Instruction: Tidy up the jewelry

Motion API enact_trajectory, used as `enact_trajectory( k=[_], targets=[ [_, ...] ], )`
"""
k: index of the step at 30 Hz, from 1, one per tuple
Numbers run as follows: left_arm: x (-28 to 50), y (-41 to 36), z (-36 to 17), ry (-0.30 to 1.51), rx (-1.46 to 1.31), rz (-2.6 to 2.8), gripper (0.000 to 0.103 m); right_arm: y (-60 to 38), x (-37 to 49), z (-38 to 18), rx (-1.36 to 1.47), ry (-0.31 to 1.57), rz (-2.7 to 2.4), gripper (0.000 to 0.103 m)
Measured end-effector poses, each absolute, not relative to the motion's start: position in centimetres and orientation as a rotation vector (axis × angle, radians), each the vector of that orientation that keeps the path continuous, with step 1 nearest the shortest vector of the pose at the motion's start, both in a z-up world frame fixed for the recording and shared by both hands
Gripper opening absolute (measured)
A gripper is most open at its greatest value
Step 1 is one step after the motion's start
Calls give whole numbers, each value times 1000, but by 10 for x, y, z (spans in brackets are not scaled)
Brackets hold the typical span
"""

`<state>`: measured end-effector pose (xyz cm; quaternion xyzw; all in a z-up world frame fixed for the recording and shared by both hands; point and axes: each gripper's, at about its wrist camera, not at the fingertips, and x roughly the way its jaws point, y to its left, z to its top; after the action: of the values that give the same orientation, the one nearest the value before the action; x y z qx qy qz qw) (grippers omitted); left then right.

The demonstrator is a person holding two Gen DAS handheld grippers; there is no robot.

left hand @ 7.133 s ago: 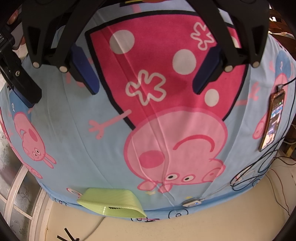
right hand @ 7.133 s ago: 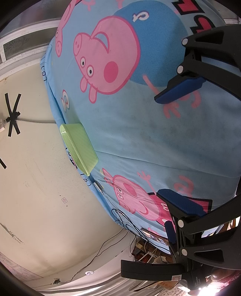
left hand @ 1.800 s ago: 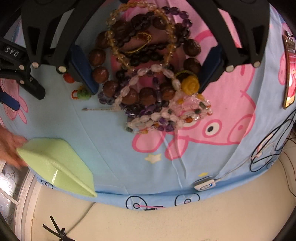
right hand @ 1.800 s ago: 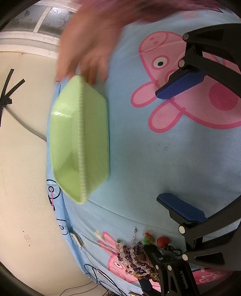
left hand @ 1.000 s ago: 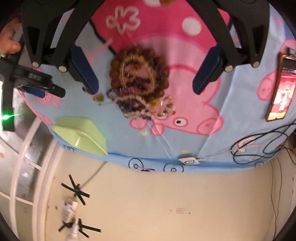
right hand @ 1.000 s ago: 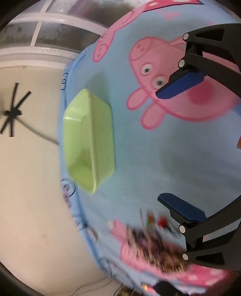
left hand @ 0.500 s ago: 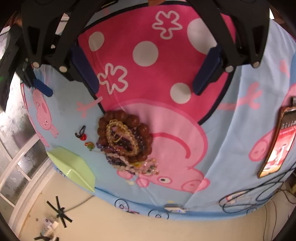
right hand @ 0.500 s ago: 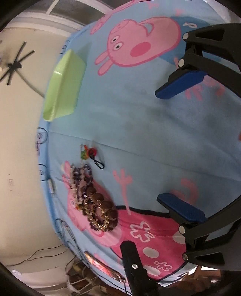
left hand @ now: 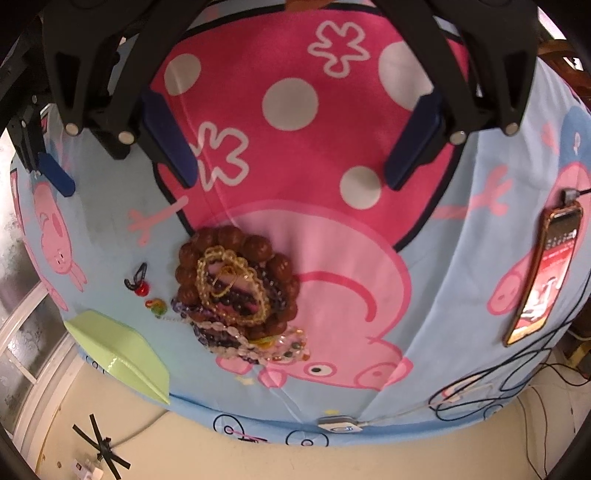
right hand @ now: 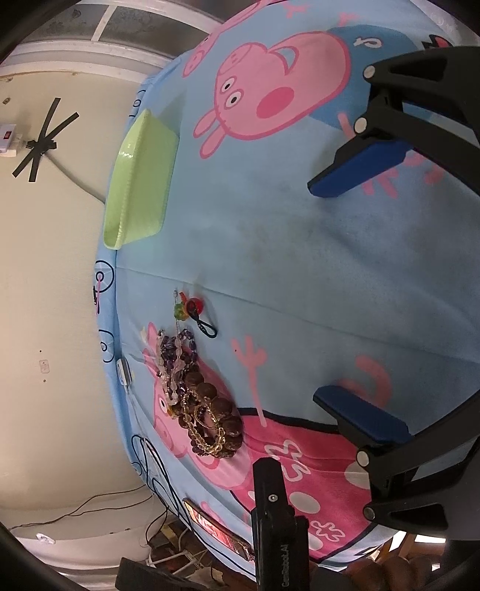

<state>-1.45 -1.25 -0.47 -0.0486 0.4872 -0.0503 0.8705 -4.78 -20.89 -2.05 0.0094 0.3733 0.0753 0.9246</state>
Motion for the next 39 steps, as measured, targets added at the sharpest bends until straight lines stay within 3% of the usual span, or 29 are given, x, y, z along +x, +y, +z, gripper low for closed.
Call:
enact_trajectory(
  k=[39],
  targets=[
    [-15, -23, -8, 1025, -21, -57, 97, -210, -50, -23, 18, 715, 173, 81]
  ],
)
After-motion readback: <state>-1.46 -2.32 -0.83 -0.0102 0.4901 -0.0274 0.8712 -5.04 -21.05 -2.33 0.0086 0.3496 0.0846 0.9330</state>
